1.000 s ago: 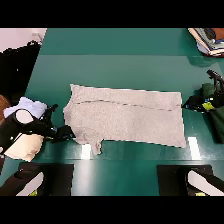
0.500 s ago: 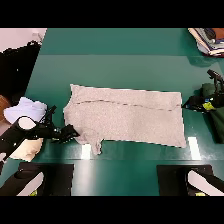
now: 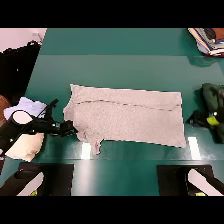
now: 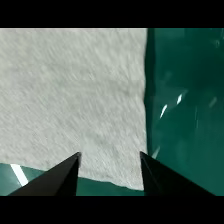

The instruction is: Fold the shirts.

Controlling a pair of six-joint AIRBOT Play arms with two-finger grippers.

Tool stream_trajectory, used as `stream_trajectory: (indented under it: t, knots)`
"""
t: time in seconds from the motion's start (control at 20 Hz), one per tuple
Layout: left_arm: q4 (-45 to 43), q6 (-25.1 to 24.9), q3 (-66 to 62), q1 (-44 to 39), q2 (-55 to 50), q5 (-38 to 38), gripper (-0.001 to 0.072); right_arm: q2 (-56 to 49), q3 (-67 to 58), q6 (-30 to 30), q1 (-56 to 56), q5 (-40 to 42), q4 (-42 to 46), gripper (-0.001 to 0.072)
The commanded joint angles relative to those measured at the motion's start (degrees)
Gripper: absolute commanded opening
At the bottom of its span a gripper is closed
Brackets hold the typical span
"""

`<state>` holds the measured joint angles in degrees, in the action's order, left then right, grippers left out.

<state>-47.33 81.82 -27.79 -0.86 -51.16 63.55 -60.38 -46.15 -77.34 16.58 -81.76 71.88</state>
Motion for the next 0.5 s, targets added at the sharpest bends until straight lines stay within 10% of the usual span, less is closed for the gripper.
stream_trajectory:
  t: [0.0,0.35,0.45]
  knots:
    - [0.2,-2.0,-2.9,0.0,0.0,1.4,0.0025,2.7,9.8,0.1,6.4,-1.4,2.7,0.0487]
    - [-0.3,-2.8,-2.9,0.0,0.0,1.7,0.0025,-2.6,16.1,2.8,8.3,-0.2,-2.4,0.0422]
    - [-2.8,-2.8,-2.9,0.0,0.0,2.5,0.0025,-3.5,16.0,4.0,8.3,0.0,-2.8,0.0276]
